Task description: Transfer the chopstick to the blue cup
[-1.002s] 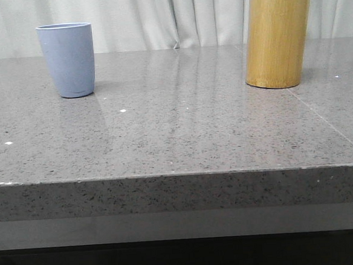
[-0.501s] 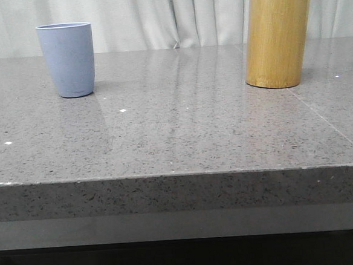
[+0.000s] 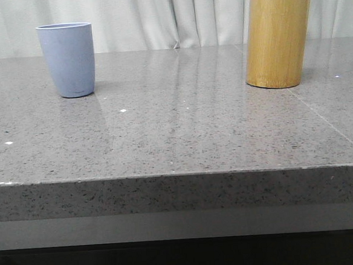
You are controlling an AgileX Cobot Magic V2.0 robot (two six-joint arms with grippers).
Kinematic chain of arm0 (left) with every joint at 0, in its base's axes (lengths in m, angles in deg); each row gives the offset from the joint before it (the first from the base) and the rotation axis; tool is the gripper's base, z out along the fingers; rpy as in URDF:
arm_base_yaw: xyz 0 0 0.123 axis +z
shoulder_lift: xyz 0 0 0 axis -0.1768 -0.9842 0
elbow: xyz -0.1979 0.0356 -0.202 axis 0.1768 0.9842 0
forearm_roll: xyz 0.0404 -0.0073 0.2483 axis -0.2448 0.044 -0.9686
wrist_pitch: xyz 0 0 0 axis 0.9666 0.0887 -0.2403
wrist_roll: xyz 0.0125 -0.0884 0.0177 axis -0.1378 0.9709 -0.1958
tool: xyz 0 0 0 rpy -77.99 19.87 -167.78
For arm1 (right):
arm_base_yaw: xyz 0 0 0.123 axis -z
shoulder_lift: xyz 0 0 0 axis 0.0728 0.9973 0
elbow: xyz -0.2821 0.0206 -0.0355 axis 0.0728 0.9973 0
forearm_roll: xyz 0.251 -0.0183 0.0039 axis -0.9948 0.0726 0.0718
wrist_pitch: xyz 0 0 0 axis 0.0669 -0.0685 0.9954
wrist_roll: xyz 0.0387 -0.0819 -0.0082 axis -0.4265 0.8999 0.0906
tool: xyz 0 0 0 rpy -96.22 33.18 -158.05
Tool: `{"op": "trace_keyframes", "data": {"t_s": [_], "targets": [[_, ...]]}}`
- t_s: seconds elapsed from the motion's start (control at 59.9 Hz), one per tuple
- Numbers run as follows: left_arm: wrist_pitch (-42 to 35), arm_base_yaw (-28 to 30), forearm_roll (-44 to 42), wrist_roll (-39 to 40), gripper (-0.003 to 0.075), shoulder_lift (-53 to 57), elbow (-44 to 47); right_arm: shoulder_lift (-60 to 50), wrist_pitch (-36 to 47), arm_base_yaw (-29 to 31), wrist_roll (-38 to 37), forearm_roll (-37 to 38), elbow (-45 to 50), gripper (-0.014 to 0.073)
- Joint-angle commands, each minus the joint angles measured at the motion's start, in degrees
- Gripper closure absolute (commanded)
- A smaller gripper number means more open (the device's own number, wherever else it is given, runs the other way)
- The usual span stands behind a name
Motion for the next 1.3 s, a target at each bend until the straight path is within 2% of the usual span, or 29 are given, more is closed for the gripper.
{"op": "trace_keyframes", "data": {"t_s": [0.0, 0.167, 0.634, 0.701, 0.735, 0.801, 0.952, 1.035, 1.152, 1.285], "targets": [[0.11, 0.03, 0.54, 0.16, 0.0739, -5.47, -5.35, 6.55, 0.23, 0.26, 0.47, 0.72, -6.60, 0.0662], [1.94, 0.03, 0.65, 0.16, 0.0739, -12.65, -7.20, 15.08, -4.01, 0.26, 0.47, 0.72, -11.88, 0.0662], [0.53, 0.03, 0.65, 0.16, 0.0738, -26.72, -7.20, 28.11, -4.95, 0.26, 0.53, 2.25, -11.12, 0.0661], [-0.43, 0.03, 0.65, 0.16, 0.0728, -27.91, -7.20, 28.87, -4.95, 0.26, 0.64, 3.01, -11.12, 0.0638], [-0.87, 0.03, 0.65, 0.16, 0.0710, -28.44, -7.20, 29.18, -4.95, 0.26, 0.69, 3.15, -11.12, 0.0603], [-1.52, 0.03, 0.65, 0.16, 0.0626, -28.93, -7.20, 29.18, -4.95, 0.26, 0.69, 3.30, -11.12, 0.0498], [-3.21, 0.03, 0.65, 0.16, 0.0275, -30.03, -7.20, 29.18, -4.95, 0.26, 0.69, 3.30, -11.12, 0.0181], [-3.70, 0.03, 0.65, 0.16, 0.0153, -30.50, -7.35, 29.18, -4.95, 0.26, 0.69, 3.30, -11.12, 0.0111], [-2.44, 0.03, 2.16, 0.16, 0.0151, -32.20, -9.44, 29.18, -4.95, 0.26, 0.69, 3.30, -11.12, 0.0120], [2.90, 0.03, 2.80, 0.16, 0.0156, -36.20, -15.29, 29.18, -4.95, 0.26, 0.69, 3.30, -11.12, 0.0120]]}}
